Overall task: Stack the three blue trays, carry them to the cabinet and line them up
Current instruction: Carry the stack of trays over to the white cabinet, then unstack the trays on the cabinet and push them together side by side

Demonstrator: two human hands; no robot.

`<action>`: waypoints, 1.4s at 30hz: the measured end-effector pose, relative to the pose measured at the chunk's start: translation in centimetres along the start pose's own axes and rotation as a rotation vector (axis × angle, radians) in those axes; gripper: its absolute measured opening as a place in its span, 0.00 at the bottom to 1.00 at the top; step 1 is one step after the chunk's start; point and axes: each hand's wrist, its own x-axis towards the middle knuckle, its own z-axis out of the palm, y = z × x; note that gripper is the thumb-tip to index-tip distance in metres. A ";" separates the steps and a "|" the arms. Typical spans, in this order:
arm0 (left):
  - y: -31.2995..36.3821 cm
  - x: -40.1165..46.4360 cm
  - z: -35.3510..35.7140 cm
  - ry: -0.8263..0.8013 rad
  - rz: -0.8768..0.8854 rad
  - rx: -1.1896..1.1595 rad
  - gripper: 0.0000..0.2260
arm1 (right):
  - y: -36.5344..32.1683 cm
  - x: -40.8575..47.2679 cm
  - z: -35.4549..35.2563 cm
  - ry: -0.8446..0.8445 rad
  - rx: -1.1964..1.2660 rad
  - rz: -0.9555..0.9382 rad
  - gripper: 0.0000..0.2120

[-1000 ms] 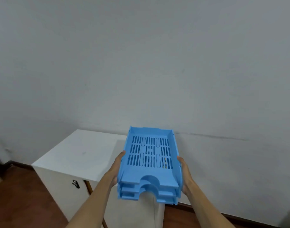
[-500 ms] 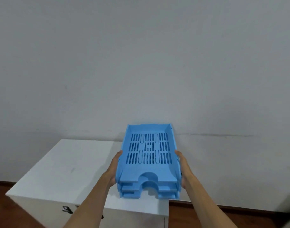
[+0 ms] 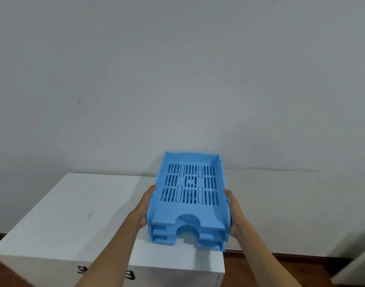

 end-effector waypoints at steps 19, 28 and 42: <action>0.7 -2.5 -2.3 0.304 0.261 0.314 0.12 | -0.3 -2.1 5.0 0.219 -0.287 -0.203 0.16; 0.8 -3.3 -0.9 0.343 0.300 0.410 0.15 | -0.9 -2.0 5.3 0.287 -0.528 -0.239 0.19; 6.7 -5.7 -5.5 0.338 0.439 0.417 0.17 | -2.2 -2.0 13.0 0.307 -0.662 -0.463 0.24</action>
